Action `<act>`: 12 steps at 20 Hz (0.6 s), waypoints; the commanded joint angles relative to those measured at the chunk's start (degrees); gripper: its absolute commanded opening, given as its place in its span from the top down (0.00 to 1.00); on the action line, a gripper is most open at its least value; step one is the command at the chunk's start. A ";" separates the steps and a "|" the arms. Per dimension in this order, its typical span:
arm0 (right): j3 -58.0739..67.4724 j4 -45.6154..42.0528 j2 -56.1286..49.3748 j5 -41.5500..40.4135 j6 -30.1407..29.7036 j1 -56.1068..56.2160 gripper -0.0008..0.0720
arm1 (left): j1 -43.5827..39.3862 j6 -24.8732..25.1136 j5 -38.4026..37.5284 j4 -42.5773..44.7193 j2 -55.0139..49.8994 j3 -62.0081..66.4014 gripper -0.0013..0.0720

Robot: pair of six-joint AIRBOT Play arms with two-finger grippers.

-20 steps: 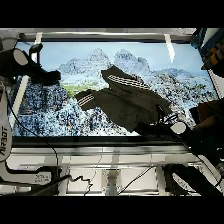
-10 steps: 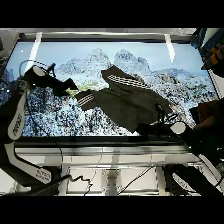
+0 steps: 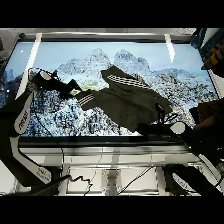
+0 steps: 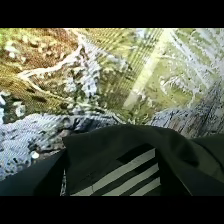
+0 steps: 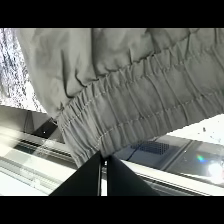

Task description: Fold the clothes and pants, and hang the long-sleeved shirts on hangers.

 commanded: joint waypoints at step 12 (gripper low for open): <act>4.79 -4.59 0.04 -0.90 0.04 -0.04 0.96 | -2.78 18.03 1.03 0.55 1.22 3.96 0.98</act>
